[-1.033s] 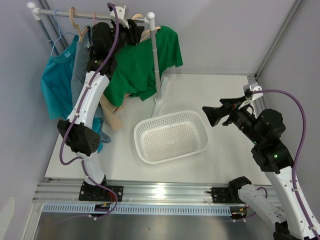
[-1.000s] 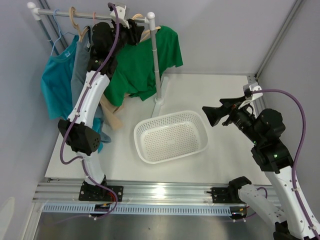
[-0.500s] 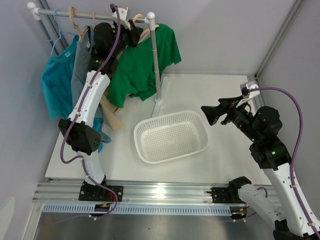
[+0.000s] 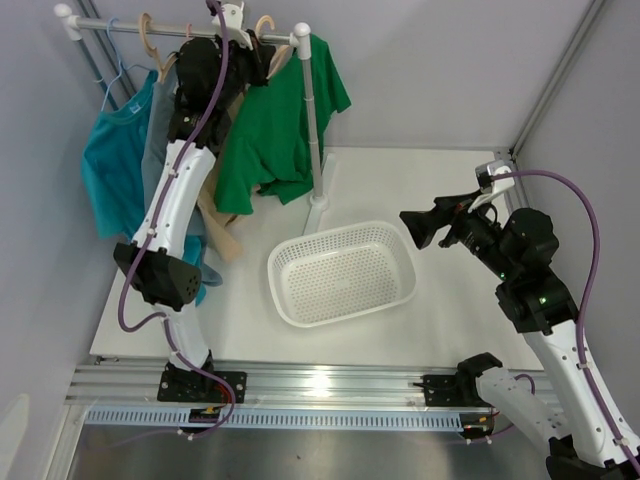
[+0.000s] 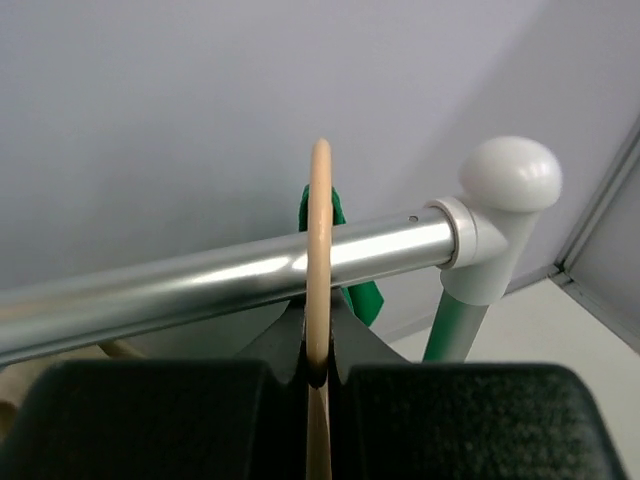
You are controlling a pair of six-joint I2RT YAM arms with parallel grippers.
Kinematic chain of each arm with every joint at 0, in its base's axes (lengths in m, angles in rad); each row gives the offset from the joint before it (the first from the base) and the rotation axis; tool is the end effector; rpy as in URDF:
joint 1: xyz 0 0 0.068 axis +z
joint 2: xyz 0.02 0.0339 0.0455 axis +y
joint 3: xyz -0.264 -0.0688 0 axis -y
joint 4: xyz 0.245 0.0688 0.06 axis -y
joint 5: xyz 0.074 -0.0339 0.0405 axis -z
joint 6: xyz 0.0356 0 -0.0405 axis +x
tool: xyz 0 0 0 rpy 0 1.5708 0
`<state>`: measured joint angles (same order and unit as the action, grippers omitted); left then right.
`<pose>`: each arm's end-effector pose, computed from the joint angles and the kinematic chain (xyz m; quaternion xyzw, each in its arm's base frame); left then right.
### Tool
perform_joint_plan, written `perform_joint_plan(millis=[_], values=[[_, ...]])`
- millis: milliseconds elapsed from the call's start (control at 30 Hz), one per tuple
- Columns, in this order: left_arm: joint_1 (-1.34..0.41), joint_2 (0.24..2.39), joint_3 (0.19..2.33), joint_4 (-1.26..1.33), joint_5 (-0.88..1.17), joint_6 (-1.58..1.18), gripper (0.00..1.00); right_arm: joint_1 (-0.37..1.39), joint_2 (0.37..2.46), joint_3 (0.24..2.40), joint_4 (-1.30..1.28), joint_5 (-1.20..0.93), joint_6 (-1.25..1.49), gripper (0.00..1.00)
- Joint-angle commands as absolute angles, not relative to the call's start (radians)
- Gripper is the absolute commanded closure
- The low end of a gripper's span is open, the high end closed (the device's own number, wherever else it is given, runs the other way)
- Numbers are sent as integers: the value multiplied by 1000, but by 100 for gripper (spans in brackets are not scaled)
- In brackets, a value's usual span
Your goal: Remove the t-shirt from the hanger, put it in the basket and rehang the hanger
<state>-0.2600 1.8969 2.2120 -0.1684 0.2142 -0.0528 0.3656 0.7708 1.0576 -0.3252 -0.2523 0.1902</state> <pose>0.4103 -0.1170 0.5125 0.1477 0.6378 -0.1862 0.7326 0.1435 0.0644 0.4201 -0.1495 0.7044 0.2759 0.6366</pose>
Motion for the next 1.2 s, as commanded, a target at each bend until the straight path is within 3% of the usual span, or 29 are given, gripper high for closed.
perform_joint_plan(millis=[0, 200, 333, 467, 700, 867, 1167], values=[[-265, 1790, 2295, -87, 118, -89, 99, 371, 772, 1088, -318, -261, 196, 1], [-275, 1649, 2134, -101, -70, -104, 99, 371, 799, 1103, -336, -259, 207, 0], [-322, 1565, 2020, -159, -312, -120, 99, 377, 859, 1118, -339, -287, 230, 1], [-425, 1519, 1960, -247, -755, -164, 99, 431, 890, 1127, -313, -301, 253, 1], [-607, 1537, 1985, -213, -1164, 61, 99, 843, 1034, 1270, -338, -81, 105, 1], [-661, 1535, 2039, -389, -1195, -63, 99, 974, 1135, 1337, -236, -104, 94, 1], [-695, 1508, 2034, -521, -1164, -170, 99, 976, 1393, 1422, -117, -153, 89, 4]])
